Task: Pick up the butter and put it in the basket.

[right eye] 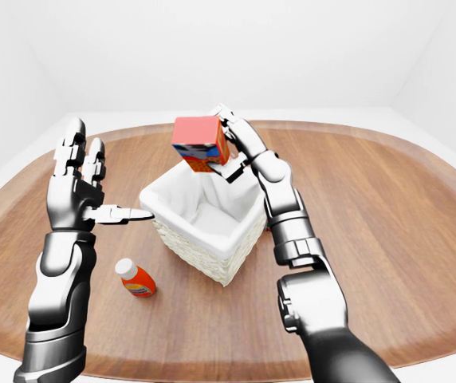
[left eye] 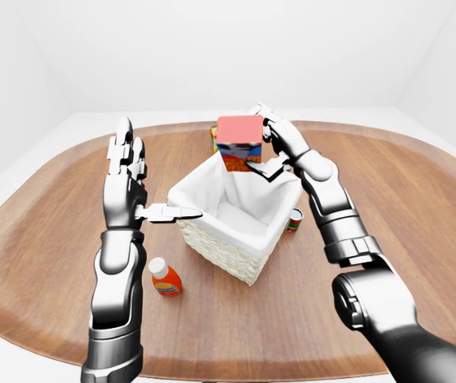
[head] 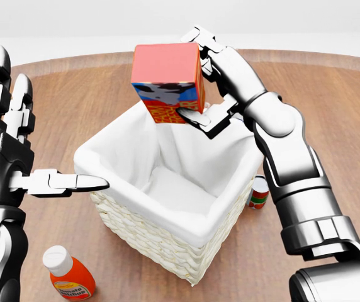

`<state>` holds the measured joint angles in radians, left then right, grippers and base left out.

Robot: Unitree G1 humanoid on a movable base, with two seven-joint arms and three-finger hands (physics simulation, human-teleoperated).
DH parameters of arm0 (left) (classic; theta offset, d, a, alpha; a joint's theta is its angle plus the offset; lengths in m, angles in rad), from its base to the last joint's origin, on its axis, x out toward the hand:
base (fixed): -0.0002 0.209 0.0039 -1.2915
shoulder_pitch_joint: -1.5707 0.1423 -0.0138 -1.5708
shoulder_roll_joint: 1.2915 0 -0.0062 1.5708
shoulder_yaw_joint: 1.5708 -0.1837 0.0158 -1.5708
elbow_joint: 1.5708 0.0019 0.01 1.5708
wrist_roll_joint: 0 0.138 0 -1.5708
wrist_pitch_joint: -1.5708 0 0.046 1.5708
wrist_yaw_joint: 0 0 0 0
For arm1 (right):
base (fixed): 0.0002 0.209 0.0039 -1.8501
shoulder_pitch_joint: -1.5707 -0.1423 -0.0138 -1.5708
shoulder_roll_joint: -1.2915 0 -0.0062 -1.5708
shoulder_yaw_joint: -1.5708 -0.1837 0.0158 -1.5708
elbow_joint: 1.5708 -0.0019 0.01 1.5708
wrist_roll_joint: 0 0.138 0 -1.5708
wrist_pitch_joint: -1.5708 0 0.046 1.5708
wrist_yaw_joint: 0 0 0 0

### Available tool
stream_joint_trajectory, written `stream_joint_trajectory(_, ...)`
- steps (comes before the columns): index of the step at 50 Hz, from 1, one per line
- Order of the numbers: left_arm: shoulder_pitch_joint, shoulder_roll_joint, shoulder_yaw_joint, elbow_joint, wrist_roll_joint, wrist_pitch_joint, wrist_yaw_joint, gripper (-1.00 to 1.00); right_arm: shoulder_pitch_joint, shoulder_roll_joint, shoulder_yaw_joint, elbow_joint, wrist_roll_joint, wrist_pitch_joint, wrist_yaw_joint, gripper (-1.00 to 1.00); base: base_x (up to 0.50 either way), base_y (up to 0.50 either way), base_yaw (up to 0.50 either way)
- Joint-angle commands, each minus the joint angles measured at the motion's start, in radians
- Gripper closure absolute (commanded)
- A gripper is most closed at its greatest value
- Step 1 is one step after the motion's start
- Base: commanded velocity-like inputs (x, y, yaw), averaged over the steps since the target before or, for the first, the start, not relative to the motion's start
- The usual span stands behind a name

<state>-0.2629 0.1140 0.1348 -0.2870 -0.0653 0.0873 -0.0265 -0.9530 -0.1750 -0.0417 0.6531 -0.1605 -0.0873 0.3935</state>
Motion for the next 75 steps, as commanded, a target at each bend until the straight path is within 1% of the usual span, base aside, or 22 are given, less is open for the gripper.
stream_joint_trajectory(1, 0.003, 0.002, 0.003, 0.001, -0.001, 0.000, -0.001, -1.00, -0.070, 0.026, -0.015, 0.157, 0.063, 0.000, -0.067, 1.00, 0.00, 0.00, 0.00)
stream_joint_trajectory(22, 0.015, -0.003, 0.000, -0.003, 0.003, 0.000, -0.002, -1.00, -0.074, 0.057, -0.003, 0.256, 0.058, 0.000, -0.084, 1.00, 0.00, 0.00, 0.00)
stream_joint_trajectory(38, 0.011, 0.001, 0.006, 0.007, -0.002, 0.000, -0.003, -1.00, -0.080, 0.048, -0.008, 0.348, 0.034, 0.000, -0.082, 1.00, 0.00, 0.00, 0.00)
stream_joint_trajectory(47, 0.008, 0.002, 0.005, 0.010, -0.002, 0.000, -0.003, -1.00, -0.074, 0.056, -0.008, 0.372, 0.040, 0.000, -0.072, 1.00, 0.00, 0.00, 0.00)
stream_joint_trajectory(71, 0.013, -0.001, 0.002, 0.011, 0.002, 0.000, -0.003, -1.00, -0.112, 0.049, -0.014, 0.473, 0.018, 0.000, -0.084, 1.00, 0.00, 0.00, 0.00)
stream_joint_trajectory(72, 0.013, -0.002, 0.002, 0.011, 0.002, 0.000, -0.003, -1.00, -0.115, 0.050, -0.014, 0.481, 0.016, 0.000, -0.086, 0.87, 0.00, 0.00, 0.00)
stream_joint_trajectory(73, 0.013, -0.002, 0.001, 0.011, 0.002, 0.000, -0.003, -1.00, -0.116, 0.050, -0.015, 0.483, 0.015, 0.000, -0.087, 0.78, 0.00, 0.00, 0.00)
stream_joint_trajectory(75, 0.015, -0.003, 0.000, 0.012, 0.003, 0.000, -0.002, -1.00, -0.118, 0.053, -0.014, 0.487, 0.013, 0.000, -0.089, 0.76, 0.00, 0.00, 0.00)
